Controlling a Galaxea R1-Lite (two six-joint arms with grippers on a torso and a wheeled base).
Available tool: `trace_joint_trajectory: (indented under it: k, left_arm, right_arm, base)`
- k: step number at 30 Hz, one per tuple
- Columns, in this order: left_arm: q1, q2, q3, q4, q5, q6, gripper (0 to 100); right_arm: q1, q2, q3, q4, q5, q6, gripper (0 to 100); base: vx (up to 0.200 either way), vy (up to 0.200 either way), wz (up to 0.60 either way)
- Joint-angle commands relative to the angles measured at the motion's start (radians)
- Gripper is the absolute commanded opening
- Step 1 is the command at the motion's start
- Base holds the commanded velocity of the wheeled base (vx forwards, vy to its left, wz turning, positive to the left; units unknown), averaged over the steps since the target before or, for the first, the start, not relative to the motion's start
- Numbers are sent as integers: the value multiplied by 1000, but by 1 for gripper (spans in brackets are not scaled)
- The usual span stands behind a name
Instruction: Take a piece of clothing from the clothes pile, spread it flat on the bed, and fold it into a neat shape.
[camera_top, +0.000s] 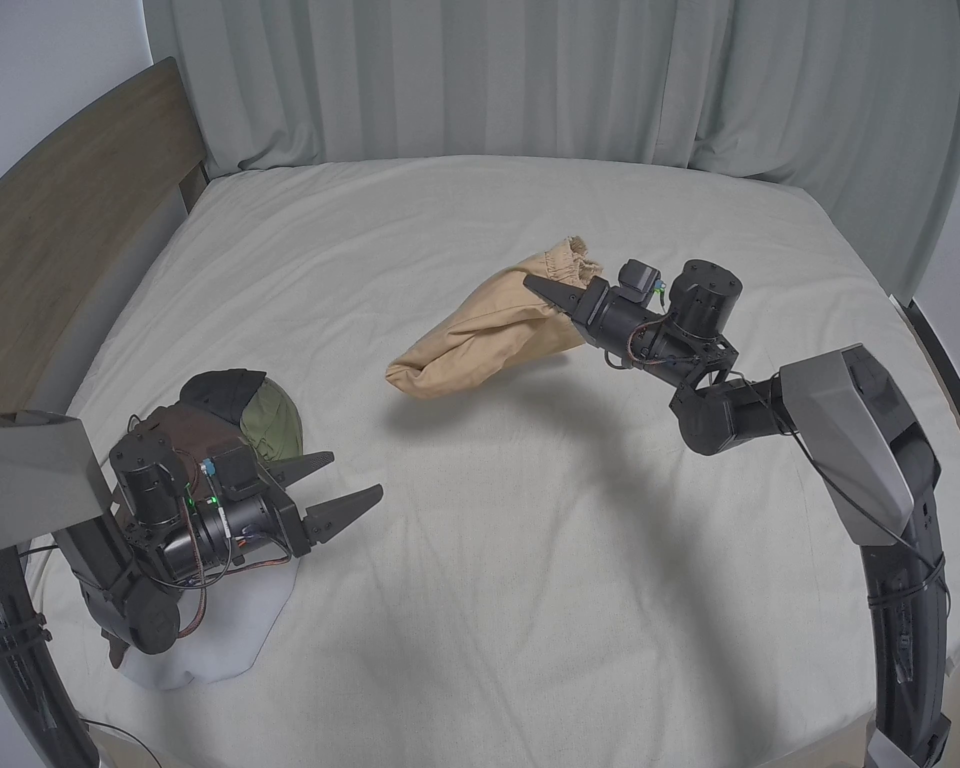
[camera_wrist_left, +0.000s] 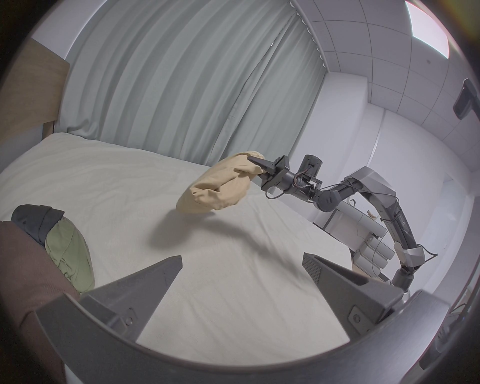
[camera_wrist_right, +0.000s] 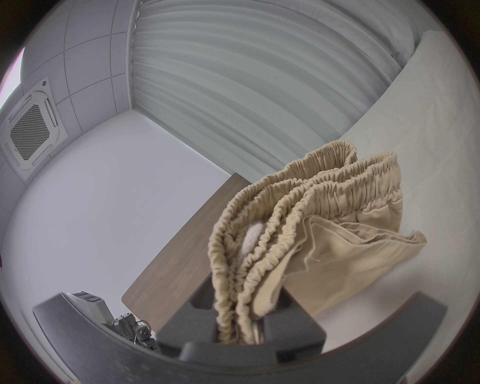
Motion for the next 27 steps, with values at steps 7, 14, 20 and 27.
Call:
trace_joint_trajectory:
  k: [7,14,20,27]
  left_arm:
    - [4,16,7,-1,-11,-2,100]
    - [5,13,5,-1,-11,0,100]
    - [5,11,5,-1,-11,0,100]
    - [4,8,5,-1,-11,0,100]
  right_arm:
    - [-1,146,-157,84,-21,4,0]
    - [-26,186,-32,64,-35,-7,0]
    - [-47,132,179,-30,-33,-15,0]
    - [-50,123,382,-173,-33,-18,0]
  base:
    - [0,0,0]
    - [0,0,0]
    - [0,0,0]
    - [0,0,0]
